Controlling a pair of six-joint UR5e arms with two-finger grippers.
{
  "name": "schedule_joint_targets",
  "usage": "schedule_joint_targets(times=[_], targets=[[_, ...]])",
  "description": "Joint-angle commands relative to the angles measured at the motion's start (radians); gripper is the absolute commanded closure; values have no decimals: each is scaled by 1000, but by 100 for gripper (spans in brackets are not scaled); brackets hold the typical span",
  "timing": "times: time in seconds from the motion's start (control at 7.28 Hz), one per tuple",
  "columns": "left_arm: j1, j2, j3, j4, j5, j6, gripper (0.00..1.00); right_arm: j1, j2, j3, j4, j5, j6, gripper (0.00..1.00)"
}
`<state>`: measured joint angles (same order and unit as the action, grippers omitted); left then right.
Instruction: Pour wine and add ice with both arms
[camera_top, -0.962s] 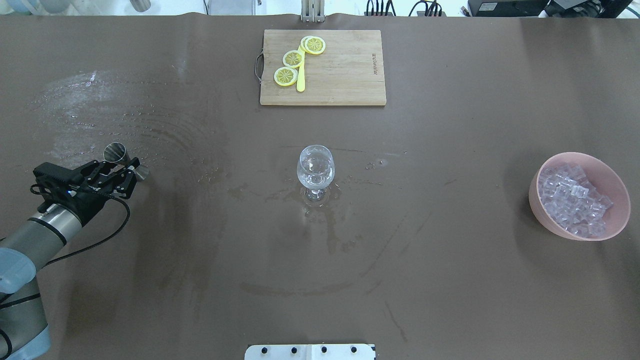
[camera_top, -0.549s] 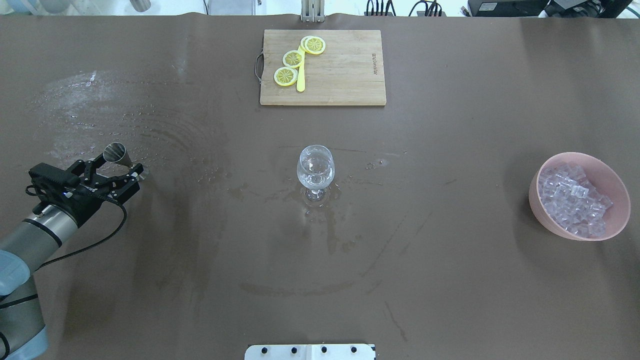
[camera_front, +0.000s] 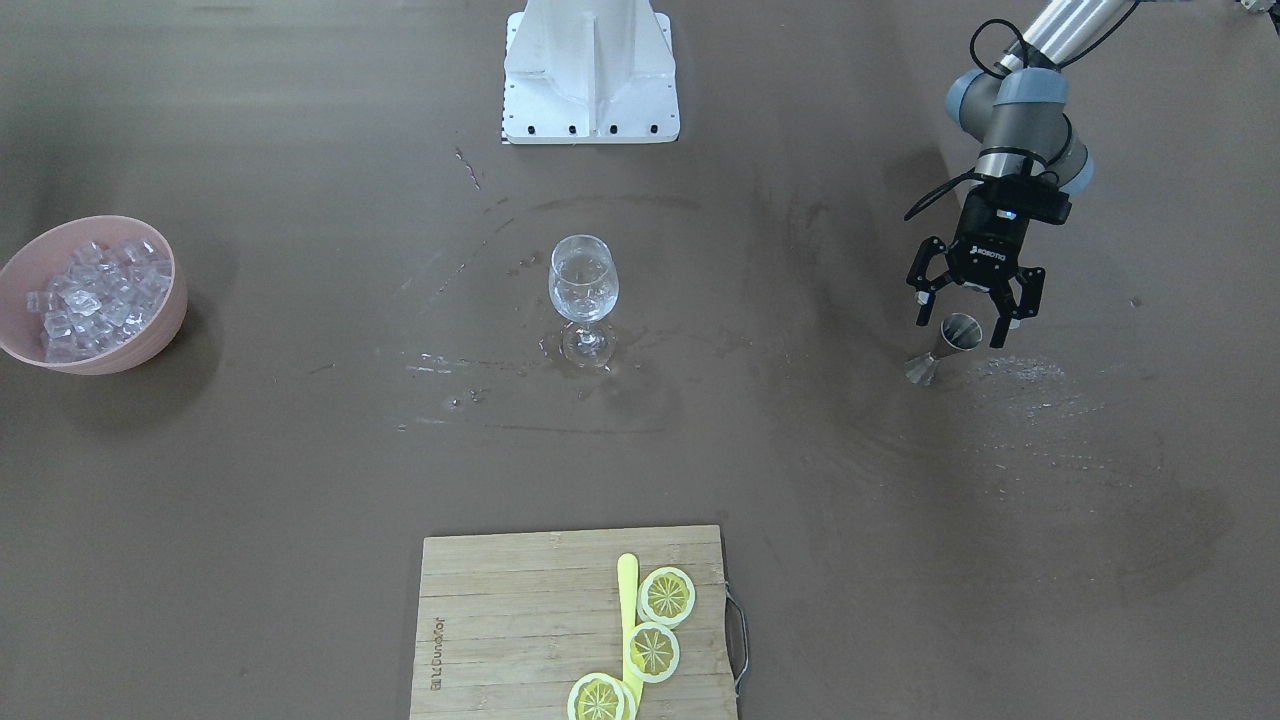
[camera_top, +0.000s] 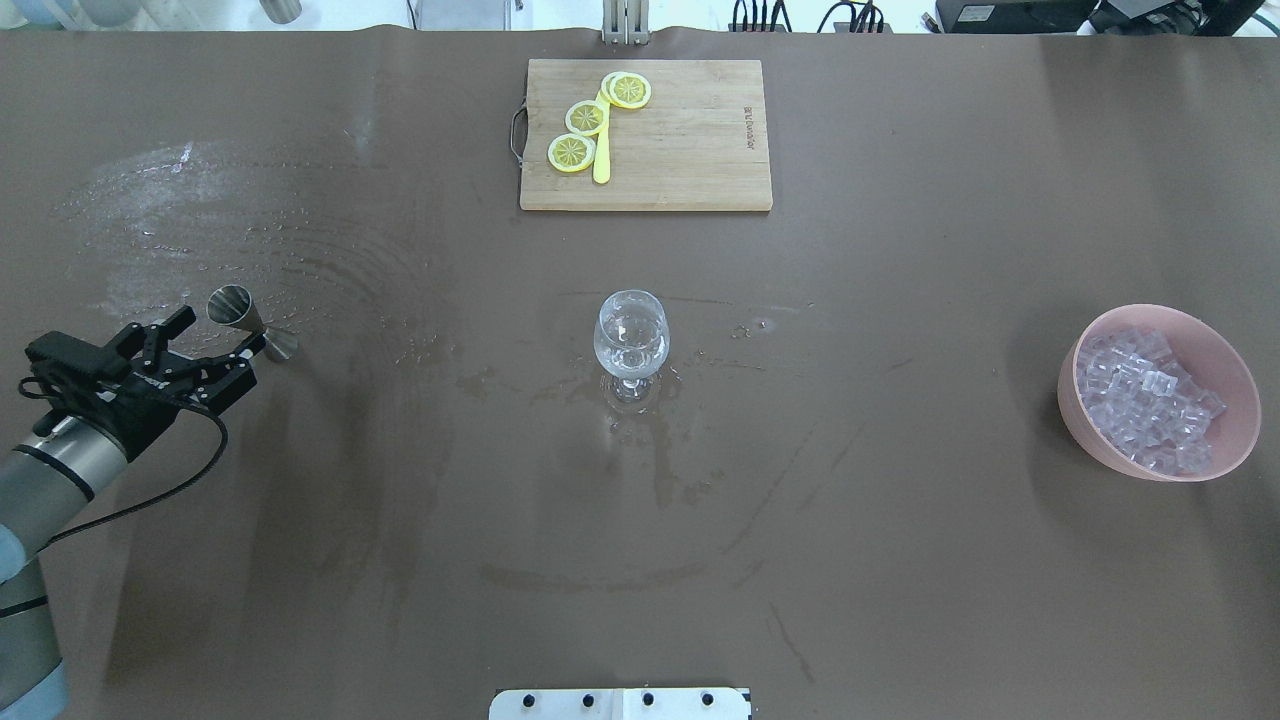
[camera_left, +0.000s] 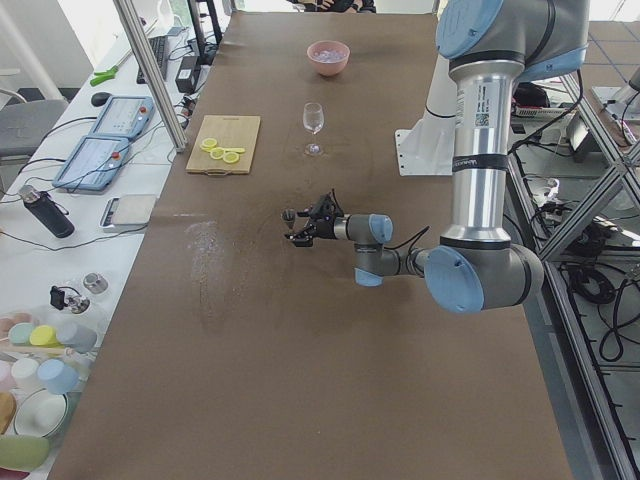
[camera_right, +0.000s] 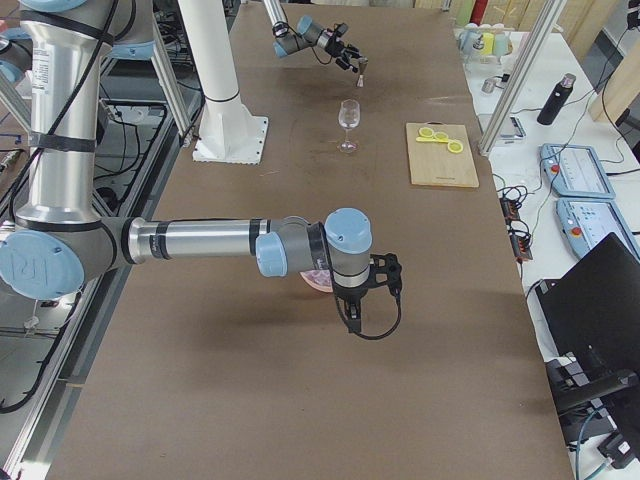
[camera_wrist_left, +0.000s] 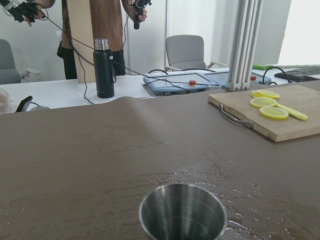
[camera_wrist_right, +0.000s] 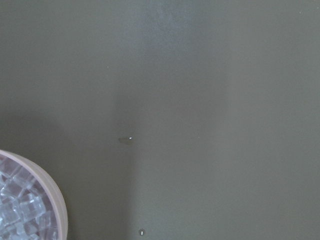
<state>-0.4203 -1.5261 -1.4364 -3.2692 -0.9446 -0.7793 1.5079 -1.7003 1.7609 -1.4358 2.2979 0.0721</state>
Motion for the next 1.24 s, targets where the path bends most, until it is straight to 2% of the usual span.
schedule_joint_targets(times=[0.0,0.27,0.55,0.82,0.96,1.1], targets=[[6,99,-1,-111,-5,0,3,0,-1,2,0,0,0,0],[55,173,2,-213,-5,20,3,0,-1,3,0,0,2,0],[60,185,-4,-231,-41,20,3,0,1,6,0,0,0,0],[43,187,-10,-207,-188,64,3,0,1,5,0,0,0,0],[-39,175,-13,-137,-273,119,3,0,2,5,0,0,0,0],[-163,164,-50,2,-425,126,3,0,2,5,0,0,0,0]])
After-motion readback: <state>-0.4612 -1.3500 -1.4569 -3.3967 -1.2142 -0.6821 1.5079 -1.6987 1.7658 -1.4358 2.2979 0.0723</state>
